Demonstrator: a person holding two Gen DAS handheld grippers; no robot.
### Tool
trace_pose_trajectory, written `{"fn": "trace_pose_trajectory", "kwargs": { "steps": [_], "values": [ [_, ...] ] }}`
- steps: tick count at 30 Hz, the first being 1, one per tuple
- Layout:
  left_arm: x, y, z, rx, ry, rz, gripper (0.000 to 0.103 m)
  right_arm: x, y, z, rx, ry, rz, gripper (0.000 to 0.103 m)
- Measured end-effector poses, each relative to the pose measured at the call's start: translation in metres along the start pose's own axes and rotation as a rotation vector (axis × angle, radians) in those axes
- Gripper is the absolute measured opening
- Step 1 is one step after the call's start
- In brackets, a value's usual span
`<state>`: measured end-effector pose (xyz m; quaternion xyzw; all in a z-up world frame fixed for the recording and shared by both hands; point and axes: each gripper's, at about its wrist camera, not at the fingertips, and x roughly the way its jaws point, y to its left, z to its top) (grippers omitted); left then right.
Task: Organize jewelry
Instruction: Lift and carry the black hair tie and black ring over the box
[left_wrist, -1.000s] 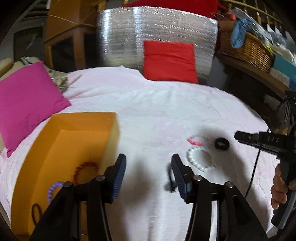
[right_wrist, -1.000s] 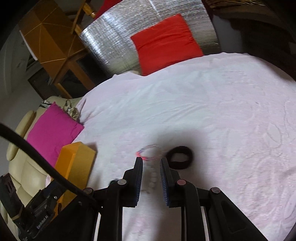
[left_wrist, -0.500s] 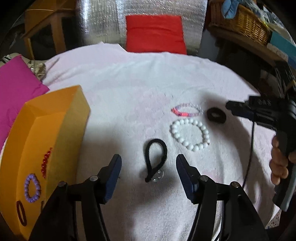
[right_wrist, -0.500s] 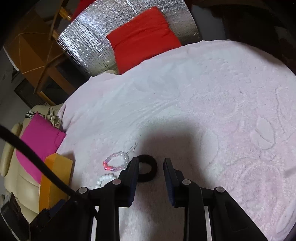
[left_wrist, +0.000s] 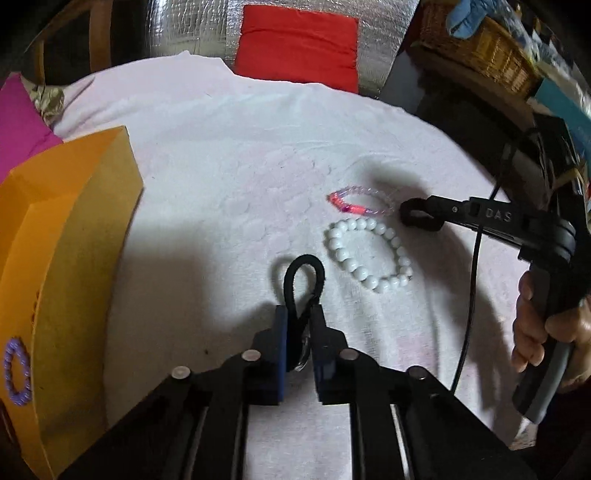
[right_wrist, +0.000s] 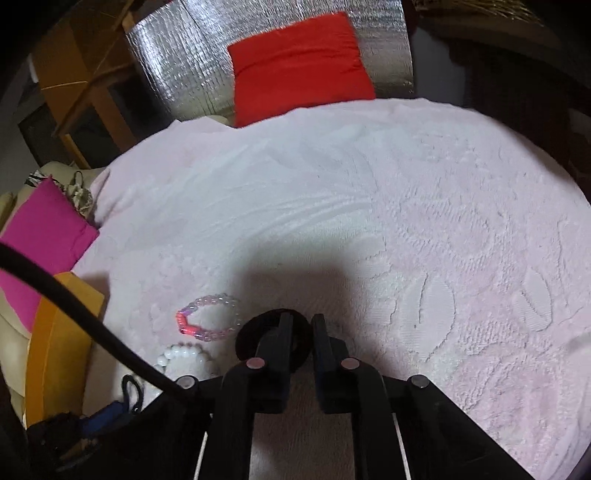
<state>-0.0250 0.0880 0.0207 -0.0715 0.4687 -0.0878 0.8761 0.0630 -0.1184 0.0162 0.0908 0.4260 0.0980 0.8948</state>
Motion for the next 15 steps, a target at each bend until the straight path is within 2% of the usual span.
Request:
{"fn": "trace_pose_trajectory", "kwargs": {
  "steps": [6,12,15],
  "values": [
    [-0.016,-0.011,0.001,0.028,-0.066,0.005,0.01,-0.027,-0.007,0.001,0.039,-0.061,0.073,0.011],
    [-0.037,-0.02,0.003,0.062,-0.153,0.04,0.01,-0.043,-0.009,0.006,0.066,-0.086,0.138,0.011],
    [-0.036,-0.019,0.005,0.064,-0.155,0.05,0.01,-0.045,-0.012,0.006,0.079,-0.083,0.144,0.011]
  ]
}}
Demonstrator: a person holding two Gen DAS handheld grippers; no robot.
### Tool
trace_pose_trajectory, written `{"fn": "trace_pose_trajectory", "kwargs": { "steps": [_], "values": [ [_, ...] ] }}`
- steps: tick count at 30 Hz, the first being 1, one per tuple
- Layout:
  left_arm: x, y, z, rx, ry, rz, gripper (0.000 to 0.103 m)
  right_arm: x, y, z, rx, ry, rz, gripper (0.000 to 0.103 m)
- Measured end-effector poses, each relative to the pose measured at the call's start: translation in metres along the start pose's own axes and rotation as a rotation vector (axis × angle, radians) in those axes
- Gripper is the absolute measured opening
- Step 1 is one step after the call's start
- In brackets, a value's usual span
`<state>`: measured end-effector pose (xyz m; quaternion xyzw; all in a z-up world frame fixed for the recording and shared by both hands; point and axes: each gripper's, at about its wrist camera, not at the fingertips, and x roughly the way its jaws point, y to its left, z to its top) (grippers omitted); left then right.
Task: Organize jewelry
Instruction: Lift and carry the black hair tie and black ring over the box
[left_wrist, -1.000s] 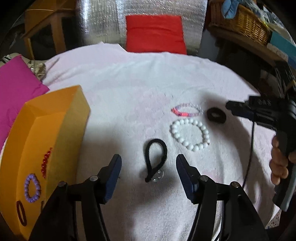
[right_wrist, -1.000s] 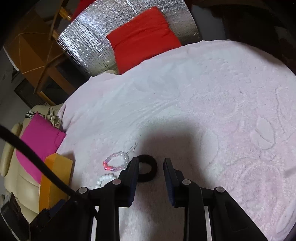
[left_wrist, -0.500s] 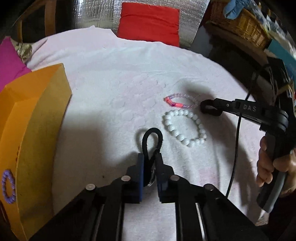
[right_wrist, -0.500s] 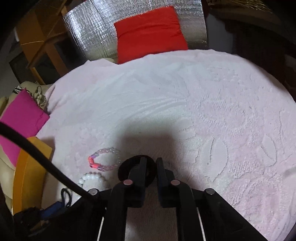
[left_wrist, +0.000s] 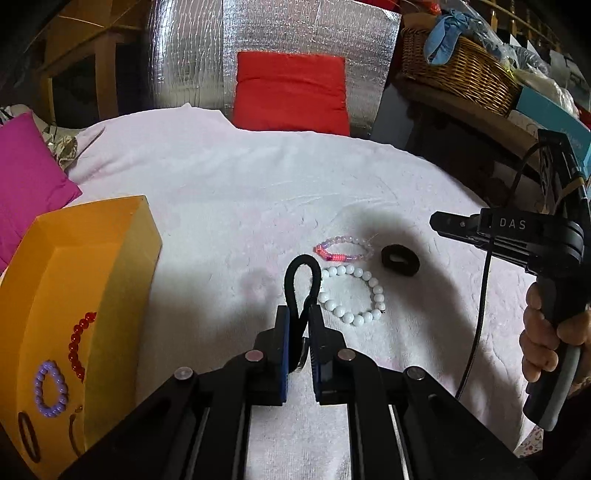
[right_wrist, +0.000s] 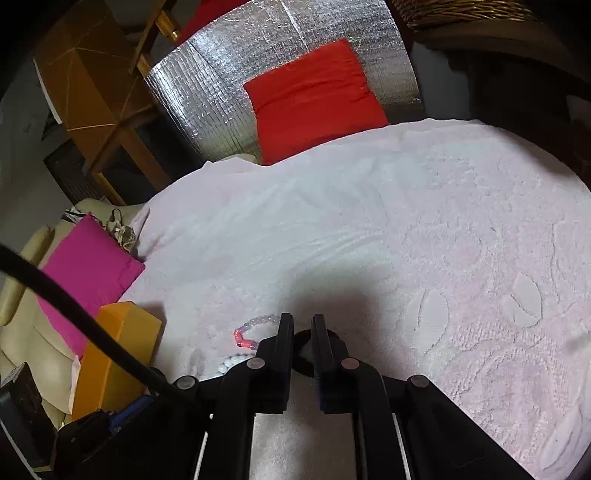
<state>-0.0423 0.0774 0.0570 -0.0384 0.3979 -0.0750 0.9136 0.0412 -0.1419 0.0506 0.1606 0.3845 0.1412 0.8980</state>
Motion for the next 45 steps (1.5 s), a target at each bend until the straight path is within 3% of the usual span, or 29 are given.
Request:
{"fn": "trace_pose_trajectory", "kwargs": {
  "steps": [5,9,11,12,14,16,23,31,37,42,45],
  "values": [
    [0.003,-0.002,0.0,0.001,0.016,-0.006,0.01,0.019,-0.013,-0.003,0.065,0.072,-0.024,0.013],
    [-0.002,-0.001,-0.003,0.007,0.012,-0.004,0.01,0.04,-0.011,-0.006,0.051,0.106,-0.086,0.043],
    [-0.003,0.0,-0.003,0.01,0.012,-0.005,0.01,0.05,-0.009,-0.01,0.026,0.111,-0.109,0.044],
    [-0.004,0.002,-0.004,0.008,0.011,-0.004,0.01,0.053,-0.004,-0.012,-0.016,0.105,-0.139,0.042],
    [-0.007,0.004,-0.003,-0.002,0.006,-0.004,0.01,0.056,0.007,-0.016,-0.102,0.085,-0.205,0.019],
    [-0.012,0.008,-0.003,-0.012,-0.006,-0.005,0.01,0.056,0.012,-0.017,-0.12,0.084,-0.215,0.01],
    [-0.043,0.024,0.002,-0.056,-0.095,-0.026,0.01,0.018,0.034,-0.008,-0.089,-0.051,-0.048,0.009],
    [-0.066,0.064,0.005,-0.142,-0.163,0.028,0.01,0.014,0.095,-0.017,-0.145,-0.057,0.1,0.009],
    [-0.075,0.113,0.003,-0.214,-0.176,0.135,0.01,0.027,0.142,-0.029,-0.18,-0.035,0.177,0.009],
    [-0.077,0.156,-0.004,-0.262,-0.153,0.277,0.01,0.047,0.182,-0.039,-0.22,-0.015,0.217,0.009],
    [-0.074,0.179,-0.01,-0.308,-0.12,0.324,0.01,0.056,0.206,-0.047,-0.258,0.002,0.237,0.009]
  ]
}}
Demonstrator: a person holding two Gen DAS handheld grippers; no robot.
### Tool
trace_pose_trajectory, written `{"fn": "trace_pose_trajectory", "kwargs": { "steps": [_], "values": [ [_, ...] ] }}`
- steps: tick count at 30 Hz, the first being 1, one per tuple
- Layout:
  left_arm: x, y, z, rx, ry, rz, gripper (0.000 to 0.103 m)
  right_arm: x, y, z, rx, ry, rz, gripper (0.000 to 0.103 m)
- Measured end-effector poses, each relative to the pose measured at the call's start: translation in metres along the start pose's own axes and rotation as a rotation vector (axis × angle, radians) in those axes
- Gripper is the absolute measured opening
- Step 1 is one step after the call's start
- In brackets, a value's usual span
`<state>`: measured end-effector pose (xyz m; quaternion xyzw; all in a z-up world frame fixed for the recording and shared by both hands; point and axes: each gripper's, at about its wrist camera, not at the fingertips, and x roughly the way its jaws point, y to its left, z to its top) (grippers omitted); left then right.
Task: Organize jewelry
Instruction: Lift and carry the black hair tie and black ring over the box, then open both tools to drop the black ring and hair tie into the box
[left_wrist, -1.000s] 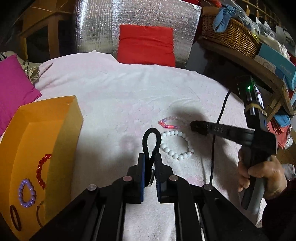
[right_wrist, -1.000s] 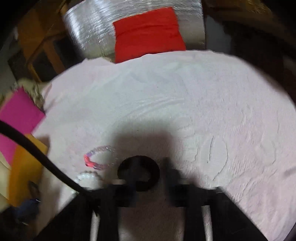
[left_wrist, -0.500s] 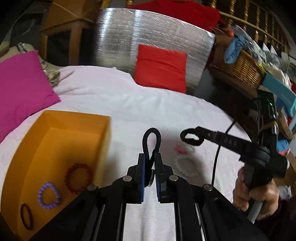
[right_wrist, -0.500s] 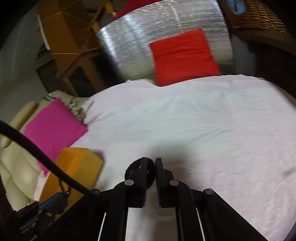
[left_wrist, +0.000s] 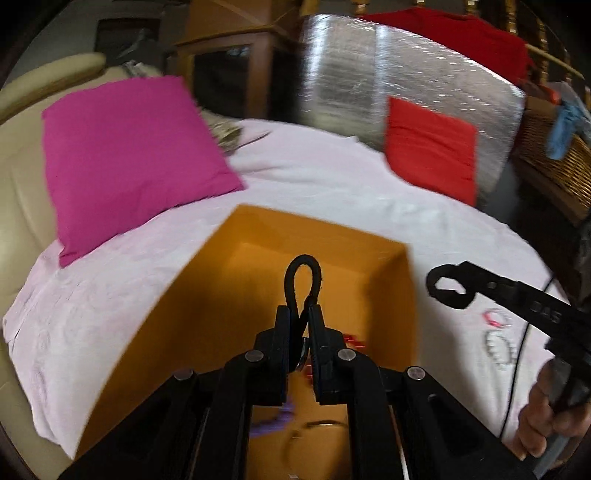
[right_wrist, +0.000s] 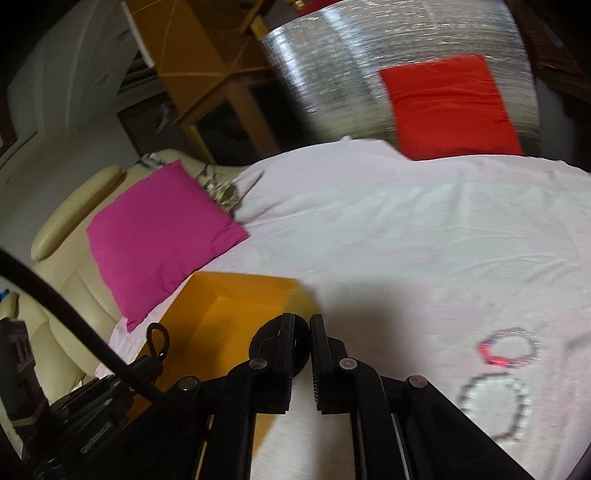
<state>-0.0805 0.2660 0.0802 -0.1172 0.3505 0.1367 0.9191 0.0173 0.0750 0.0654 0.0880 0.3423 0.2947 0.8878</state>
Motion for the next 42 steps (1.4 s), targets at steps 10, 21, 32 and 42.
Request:
{"fn": "trace_pose_trajectory", "kwargs": {
  "steps": [10,21,32,42],
  "values": [
    [0.03,0.041,-0.007,-0.028,0.081,0.093,0.011,0.043,0.05,-0.004,-0.084,0.037,0.04,0.009],
    [0.039,0.033,-0.005,0.026,0.099,0.072,0.038,0.078,0.052,0.001,-0.06,0.096,0.034,0.015],
    [0.021,0.006,-0.001,0.063,0.036,0.05,0.047,0.028,0.006,0.014,0.123,-0.022,0.007,0.03],
    [-0.006,-0.055,-0.004,0.141,-0.043,-0.001,0.064,-0.035,-0.034,0.006,0.159,-0.049,-0.149,0.03]
  ]
}}
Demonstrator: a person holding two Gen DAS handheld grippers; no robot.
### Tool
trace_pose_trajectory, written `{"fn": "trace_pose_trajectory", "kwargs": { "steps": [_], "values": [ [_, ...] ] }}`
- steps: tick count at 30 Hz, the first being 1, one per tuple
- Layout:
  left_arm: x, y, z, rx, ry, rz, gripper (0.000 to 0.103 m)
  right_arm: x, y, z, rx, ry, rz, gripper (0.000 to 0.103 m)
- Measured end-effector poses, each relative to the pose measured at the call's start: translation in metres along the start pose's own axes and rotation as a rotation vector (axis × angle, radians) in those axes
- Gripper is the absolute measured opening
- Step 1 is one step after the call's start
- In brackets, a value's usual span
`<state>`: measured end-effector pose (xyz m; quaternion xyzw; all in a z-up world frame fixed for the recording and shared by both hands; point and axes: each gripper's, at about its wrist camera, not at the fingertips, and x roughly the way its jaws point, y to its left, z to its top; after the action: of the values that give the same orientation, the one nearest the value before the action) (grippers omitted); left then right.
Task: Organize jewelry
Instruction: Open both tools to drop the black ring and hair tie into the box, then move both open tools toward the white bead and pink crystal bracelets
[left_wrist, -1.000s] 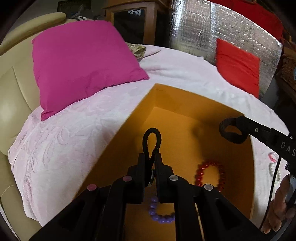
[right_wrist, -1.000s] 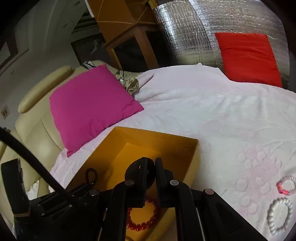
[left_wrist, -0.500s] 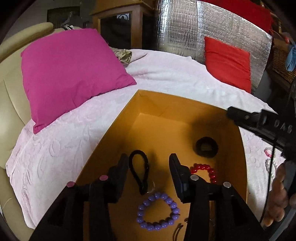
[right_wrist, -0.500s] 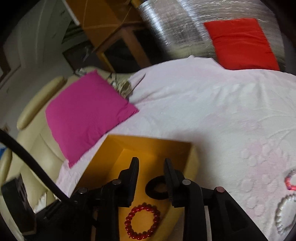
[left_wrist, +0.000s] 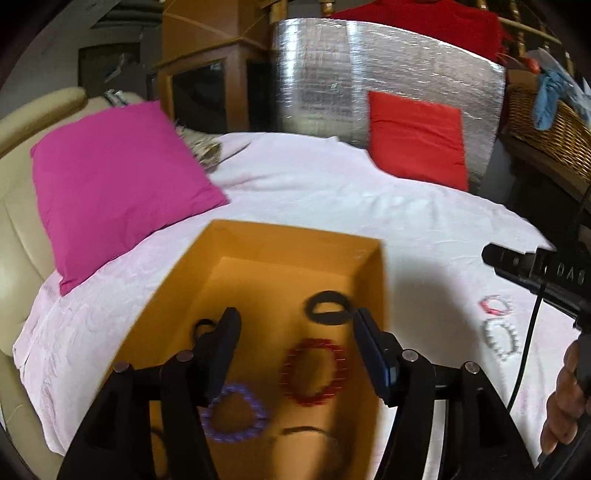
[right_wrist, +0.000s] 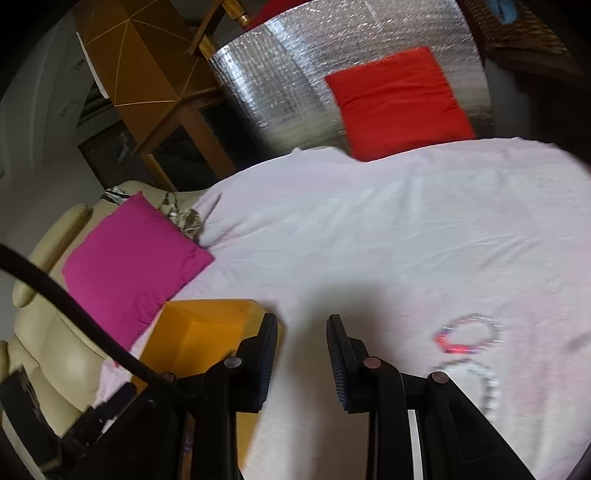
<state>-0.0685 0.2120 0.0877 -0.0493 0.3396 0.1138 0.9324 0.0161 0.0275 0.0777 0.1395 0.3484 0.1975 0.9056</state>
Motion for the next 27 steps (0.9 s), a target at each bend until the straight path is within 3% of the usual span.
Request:
{"fn": "trace_pose_trajectory", "kwargs": {
  "steps": [8,13,18,24,27],
  "values": [
    [-0.01,-0.07,0.001,0.082,-0.003,-0.113,0.064,-0.052,-0.051,-0.007,-0.032,-0.022,-0.131,0.03],
    [-0.003,-0.101,-0.004,0.1,0.042,-0.138,0.064,-0.075,-0.1,-0.005,0.003,-0.012,-0.199,0.03],
    [0.018,-0.126,-0.015,0.099,0.137,-0.143,0.064,-0.079,-0.148,0.0,0.061,0.061,-0.233,0.03],
    [0.029,-0.151,-0.023,0.164,0.157,-0.122,0.064,-0.07,-0.183,0.0,0.093,0.155,-0.268,0.03],
    [0.031,-0.161,-0.025,0.182,0.162,-0.118,0.064,-0.066,-0.194,-0.005,0.058,0.187,-0.33,0.03]
  ]
}}
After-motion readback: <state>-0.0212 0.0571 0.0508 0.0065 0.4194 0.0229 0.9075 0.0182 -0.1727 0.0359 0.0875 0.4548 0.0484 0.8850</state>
